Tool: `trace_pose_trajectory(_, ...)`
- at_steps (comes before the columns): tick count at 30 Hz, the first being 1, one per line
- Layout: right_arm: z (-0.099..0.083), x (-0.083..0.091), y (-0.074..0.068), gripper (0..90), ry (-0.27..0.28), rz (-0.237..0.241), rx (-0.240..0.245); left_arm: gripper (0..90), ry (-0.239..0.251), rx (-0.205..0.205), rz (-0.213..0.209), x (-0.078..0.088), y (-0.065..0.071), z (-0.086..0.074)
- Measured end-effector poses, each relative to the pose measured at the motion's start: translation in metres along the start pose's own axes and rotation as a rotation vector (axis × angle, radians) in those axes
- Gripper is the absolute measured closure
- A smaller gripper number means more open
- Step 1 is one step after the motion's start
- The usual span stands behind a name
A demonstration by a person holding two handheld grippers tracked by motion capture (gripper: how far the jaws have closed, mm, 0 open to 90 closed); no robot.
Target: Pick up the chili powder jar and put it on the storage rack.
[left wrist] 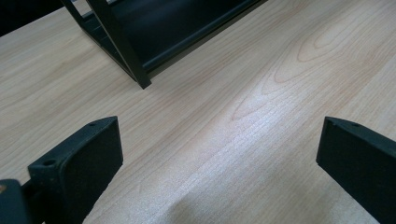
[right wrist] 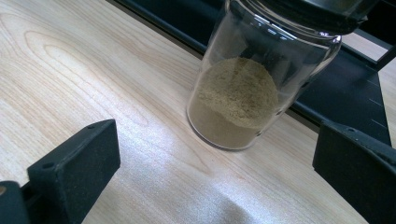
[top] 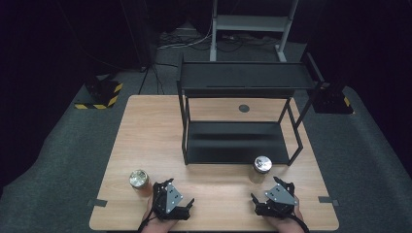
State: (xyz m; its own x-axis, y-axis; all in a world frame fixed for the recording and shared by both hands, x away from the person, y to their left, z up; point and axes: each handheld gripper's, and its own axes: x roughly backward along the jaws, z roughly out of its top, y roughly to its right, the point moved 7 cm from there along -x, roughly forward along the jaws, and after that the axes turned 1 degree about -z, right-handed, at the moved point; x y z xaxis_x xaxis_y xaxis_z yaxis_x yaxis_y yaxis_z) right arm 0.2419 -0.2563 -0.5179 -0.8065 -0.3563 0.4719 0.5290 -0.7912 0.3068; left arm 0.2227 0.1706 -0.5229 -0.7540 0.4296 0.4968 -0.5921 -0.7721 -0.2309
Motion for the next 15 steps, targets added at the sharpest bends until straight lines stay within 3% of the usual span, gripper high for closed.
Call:
trace_pose_trajectory(7,-0.0004,0.0003,0.0005,0.0,0.005,0.012,0.008,0.6,-0.009,0.006,0.0,-0.0009,-0.0002,0.0009)
trace_pose_trajectory(15,0.0001,-0.0002,0.0015,0.0,-0.001,0.01,-0.004,0.7,-0.002,-0.027,0.005,-0.0006,0.0039,0.0004)
